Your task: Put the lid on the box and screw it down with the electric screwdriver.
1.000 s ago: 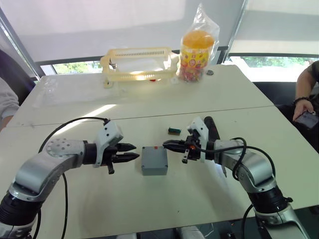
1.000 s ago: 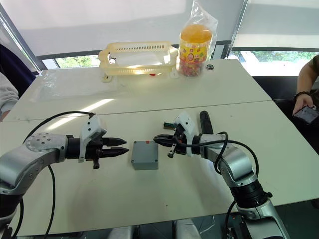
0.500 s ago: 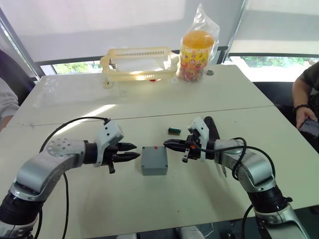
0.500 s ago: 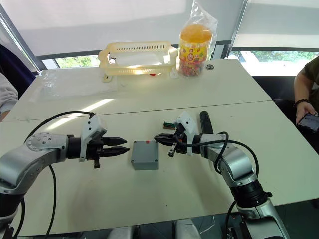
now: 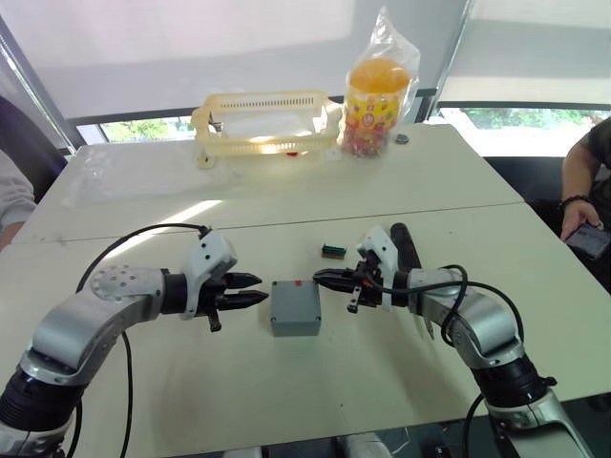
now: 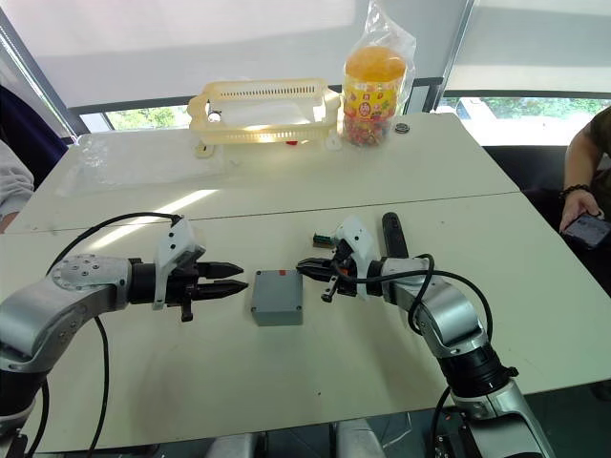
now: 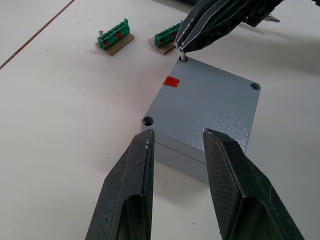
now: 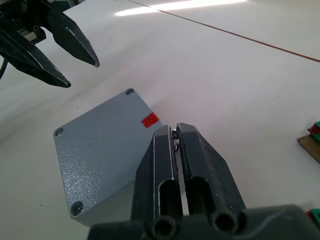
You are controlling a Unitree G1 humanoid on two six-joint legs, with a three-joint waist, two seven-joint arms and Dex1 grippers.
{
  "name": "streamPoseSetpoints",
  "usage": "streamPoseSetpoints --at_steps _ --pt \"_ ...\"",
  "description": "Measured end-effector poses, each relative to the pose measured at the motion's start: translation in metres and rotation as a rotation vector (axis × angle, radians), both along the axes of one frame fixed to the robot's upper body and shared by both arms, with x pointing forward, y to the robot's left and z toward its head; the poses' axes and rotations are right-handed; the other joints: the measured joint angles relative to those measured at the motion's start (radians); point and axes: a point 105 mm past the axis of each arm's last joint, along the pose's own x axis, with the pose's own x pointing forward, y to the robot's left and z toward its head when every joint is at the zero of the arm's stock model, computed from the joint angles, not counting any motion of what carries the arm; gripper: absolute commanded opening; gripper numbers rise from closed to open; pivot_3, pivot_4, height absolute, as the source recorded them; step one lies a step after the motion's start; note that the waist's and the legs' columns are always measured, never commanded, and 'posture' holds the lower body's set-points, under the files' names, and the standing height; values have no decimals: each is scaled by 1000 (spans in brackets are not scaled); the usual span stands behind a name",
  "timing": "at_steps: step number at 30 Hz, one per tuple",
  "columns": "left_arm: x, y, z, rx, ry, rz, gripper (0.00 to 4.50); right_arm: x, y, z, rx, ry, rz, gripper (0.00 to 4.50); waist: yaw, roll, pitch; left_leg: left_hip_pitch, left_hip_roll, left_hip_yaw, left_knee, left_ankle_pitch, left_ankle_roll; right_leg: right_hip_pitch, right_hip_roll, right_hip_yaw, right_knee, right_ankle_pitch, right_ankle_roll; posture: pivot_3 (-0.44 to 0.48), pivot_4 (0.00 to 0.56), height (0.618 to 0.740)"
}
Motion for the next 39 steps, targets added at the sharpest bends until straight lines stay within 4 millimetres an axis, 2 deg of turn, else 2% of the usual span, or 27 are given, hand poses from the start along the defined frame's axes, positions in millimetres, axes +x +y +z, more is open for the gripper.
streamPoseSetpoints --at_steps 7,8,10,16,19,21,25,28,30,32,36,39 --pt "0 0 0 0 0 0 1519 -1 0 -2 -16 -7 9 83 0 0 0 0 0 0 0 0 0 0 0 0 0 0 0 0 150 740" --pt "0 0 0 0 0 0 1519 -1 0 -2 -18 -9 11 318 0 0 0 0 0 0 0 0 0 0 0 0 0 0 0 0 150 740" --pt "-1 0 -1 0 4 0 1519 -1 0 -2 -22 -11 15 946 0 0 0 0 0 0 0 0 0 0 0 0 0 0 0 0 150 740" --pt "-3 1 -4 2 16 -1 1519 -2 1 -2 -21 -7 20 4063 0 0 0 0 0 0 0 0 0 0 0 0 0 0 0 0 150 740" --pt "-3 0 -3 -4 18 -7 1519 -1 -4 2 2 16 9 4063 2 0 0 0 0 0 0 0 0 0 0 0 0 0 0 0 150 740" --pt "-3 -2 3 -16 9 -24 1519 0 -17 14 11 30 -16 4063 6 0 0 -1 0 0 1 0 0 0 0 0 0 0 0 0 150 740" --pt "-2 -7 17 -16 -32 -72 1519 2 -49 66 69 5 -80 4063 5 0 0 0 0 0 0 0 0 0 0 0 0 0 0 0 150 740" --pt "-5 -11 22 -9 -34 -127 1519 2 -75 82 25 32 -163 4293 5 0 0 0 0 0 0 0 0 0 0 0 -1 0 0 0 150 740" --pt "-12 -17 23 14 -21 -203 1519 -3 -105 81 -119 99 -247 4293 7 0 0 -1 0 0 0 0 0 0 0 0 -1 0 0 0 150 740" --pt "-18 -20 24 34 -18 -263 1519 -11 -125 78 -227 173 -296 4293 5 0 0 0 0 1 0 0 0 0 0 1 -1 0 0 0 150 740" --pt "-29 -32 23 59 -19 -389 1519 -12 -152 61 -330 403 -436 4293 -6 0 0 1 0 3 0 0 0 0 0 2 -1 0 0 0 150 740" --pt "-32 -34 21 73 -19 -416 1519 -6 -158 52 -331 553 -502 4293 -8 1 1 1 0 3 -1 0 0 -1 1 3 -1 0 0 0 150 740"
